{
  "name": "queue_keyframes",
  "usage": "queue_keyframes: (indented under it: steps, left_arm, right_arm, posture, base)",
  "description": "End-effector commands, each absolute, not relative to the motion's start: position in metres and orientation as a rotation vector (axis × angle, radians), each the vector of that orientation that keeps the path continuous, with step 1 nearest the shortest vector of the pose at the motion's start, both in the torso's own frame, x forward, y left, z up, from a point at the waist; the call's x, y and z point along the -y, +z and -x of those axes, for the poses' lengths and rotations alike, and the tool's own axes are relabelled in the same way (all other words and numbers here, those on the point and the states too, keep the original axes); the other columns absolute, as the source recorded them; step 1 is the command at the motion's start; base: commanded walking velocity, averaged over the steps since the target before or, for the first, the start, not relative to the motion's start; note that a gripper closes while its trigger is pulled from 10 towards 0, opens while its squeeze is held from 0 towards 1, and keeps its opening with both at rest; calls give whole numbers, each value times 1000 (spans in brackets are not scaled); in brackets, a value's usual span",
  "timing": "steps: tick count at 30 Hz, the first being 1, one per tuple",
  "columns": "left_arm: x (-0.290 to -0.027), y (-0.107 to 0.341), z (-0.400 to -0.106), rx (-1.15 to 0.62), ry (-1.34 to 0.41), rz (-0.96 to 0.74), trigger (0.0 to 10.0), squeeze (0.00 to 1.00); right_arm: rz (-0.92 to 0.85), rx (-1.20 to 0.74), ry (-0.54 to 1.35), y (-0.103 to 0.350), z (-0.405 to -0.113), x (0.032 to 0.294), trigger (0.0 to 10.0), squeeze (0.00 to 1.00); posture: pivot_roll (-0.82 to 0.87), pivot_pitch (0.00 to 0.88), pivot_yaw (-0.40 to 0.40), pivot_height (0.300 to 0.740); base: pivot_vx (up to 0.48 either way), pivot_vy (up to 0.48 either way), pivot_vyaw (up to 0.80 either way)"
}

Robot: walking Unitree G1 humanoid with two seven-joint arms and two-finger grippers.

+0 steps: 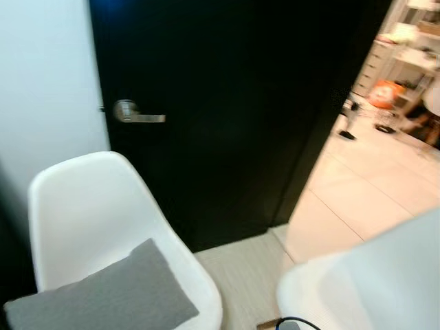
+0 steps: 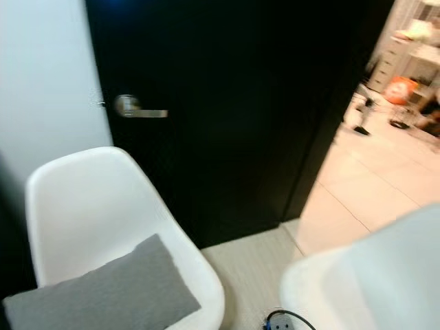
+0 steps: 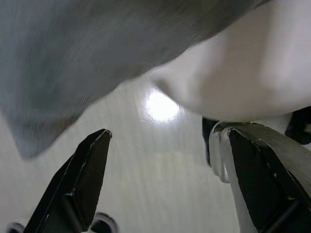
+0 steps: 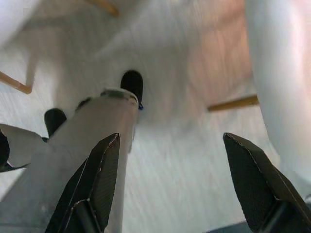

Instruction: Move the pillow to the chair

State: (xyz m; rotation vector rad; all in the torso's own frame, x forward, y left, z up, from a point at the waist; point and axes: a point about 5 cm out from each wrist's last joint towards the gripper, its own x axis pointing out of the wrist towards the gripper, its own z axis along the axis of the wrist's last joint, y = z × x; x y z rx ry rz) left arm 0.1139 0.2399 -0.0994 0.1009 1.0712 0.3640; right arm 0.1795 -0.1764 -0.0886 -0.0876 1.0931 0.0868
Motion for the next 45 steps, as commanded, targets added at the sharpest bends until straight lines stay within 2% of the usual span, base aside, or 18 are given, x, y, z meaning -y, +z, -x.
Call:
queue_keyframes:
  steps: [1, 9, 12, 14, 15, 19, 25, 29, 32, 36, 38, 40, 45]
  left_arm:
    - [-240, -100, -110, -1091, 359, -124, 10000, 0]
    - [-237, -97, -126, -1048, 347, -111, 10000, 0]
    - [-235, -96, -129, -1046, 332, -129, 10000, 0]
    - [-234, -94, -136, -1033, 308, -149, 10000, 0]
    - [-234, -87, -153, -983, 274, -182, 10000, 0]
    - [-233, -84, -161, -959, 258, -195, 10000, 0]
    - [-224, -78, -180, -916, 204, -115, 10000, 0]
    - [-221, -78, -182, -917, 182, -81, 10000, 0]
    - [-223, -80, -179, -937, 188, -89, 10000, 0]
    - [-222, -82, -175, -947, 186, -89, 10000, 0]
    - [-221, -85, -169, -968, 179, -97, 10000, 0]
    - [-215, -89, -163, -995, 177, -98, 10000, 0]
    - [-210, -88, -166, -986, 177, -79, 10000, 0]
  right_arm:
    - [107, -1108, 84, -90, -176, 180, 10000, 0]
    - [107, -1075, 48, -84, -187, 187, 10000, 0]
    - [101, -1071, 29, -83, -188, 190, 10000, 0]
    - [76, -1062, -10, -82, -189, 192, 10000, 0]
    - [58, -1050, -36, -81, -191, 193, 10000, 0]
    - [72, -1046, -33, -80, -192, 195, 10000, 0]
    - [32, -1024, -130, -77, -196, 206, 10000, 0]
    - [15, -991, -122, -72, -205, 204, 10000, 0]
    - [100, -989, -89, -68, -211, 208, 10000, 0]
    - [116, -981, -80, -67, -212, 208, 10000, 0]
    - [117, -975, -78, -67, -212, 209, 10000, 0]
    - [105, -1004, -88, -73, -199, 215, 10000, 0]
    - [161, -1040, -45, -77, -190, 216, 10000, 0]
  posture:
    - [71, 76, -72, 740]
    - [29, 6, -38, 740]
    - [19, 0, -27, 740]
    - [19, 0, -27, 740]
    - [14, 0, -28, 740]
    - [9, 0, -24, 740]
    - [-32, 0, 13, 740]
    - [-48, 0, 14, 740]
    - [-96, 0, 32, 740]
    - [-109, 0, 38, 740]
    - [-117, 0, 29, 740]
    - [-96, 0, -14, 740]
    - [-75, 0, -38, 740]
  base:
    - [0, 0, -775]
    - [0, 0, -775]
    - [0, 0, -775]
    - [0, 0, -775]
    - [0, 0, -781]
    - [0, 0, -781]
    - [0, 0, -775]
    - [0, 0, -778]
    - [0, 0, -781]
    - [0, 0, -781]
    - [0, 0, -781]
    - [0, 0, -781]
    - [0, 0, -781]
